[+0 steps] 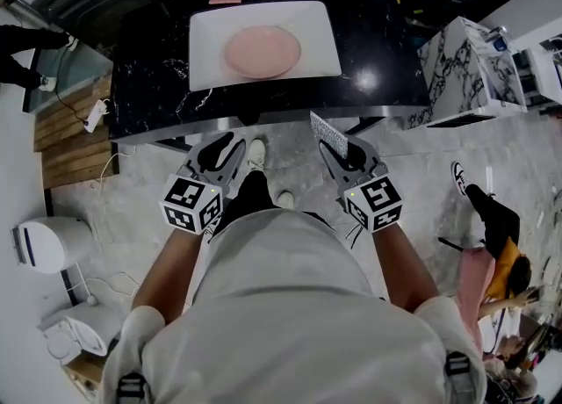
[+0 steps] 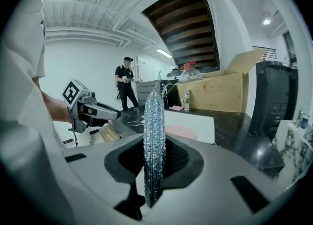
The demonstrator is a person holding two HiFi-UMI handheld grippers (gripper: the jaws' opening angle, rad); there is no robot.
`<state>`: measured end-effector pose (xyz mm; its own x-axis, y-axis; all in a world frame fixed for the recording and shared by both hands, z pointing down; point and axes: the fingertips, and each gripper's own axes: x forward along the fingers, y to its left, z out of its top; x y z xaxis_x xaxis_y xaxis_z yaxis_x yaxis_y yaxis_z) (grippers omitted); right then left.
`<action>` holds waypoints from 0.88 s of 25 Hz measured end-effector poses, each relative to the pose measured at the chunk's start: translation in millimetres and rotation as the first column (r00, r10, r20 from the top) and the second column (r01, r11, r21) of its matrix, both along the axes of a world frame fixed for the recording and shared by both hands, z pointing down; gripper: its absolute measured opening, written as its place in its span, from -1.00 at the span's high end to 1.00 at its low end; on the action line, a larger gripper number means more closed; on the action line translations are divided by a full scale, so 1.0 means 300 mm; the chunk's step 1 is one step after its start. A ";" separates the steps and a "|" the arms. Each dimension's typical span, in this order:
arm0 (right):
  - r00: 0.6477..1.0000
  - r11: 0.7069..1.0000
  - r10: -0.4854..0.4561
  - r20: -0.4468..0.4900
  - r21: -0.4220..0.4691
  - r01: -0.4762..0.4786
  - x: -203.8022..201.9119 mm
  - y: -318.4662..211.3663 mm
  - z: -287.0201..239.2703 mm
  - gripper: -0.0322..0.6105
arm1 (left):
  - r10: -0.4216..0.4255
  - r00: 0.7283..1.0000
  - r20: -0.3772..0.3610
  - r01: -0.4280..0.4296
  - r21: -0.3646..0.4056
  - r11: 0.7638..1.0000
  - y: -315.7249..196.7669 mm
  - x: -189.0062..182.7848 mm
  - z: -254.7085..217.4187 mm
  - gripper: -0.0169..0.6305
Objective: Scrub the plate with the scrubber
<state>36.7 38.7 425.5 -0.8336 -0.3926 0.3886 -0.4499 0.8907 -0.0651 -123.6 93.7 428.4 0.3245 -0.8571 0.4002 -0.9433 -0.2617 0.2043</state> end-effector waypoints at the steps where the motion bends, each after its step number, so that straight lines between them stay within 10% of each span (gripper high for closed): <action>1: 1.000 1.000 -0.002 0.004 -0.003 0.002 0.008 0.011 -0.001 0.66 | 0.004 1.000 0.007 -0.004 -0.004 1.000 0.010 0.011 0.002 0.64; 22: 1.000 1.000 -0.019 0.020 0.015 0.019 0.056 0.075 -0.013 0.67 | 0.002 0.998 0.058 -0.003 0.013 1.000 0.052 0.076 -0.013 0.75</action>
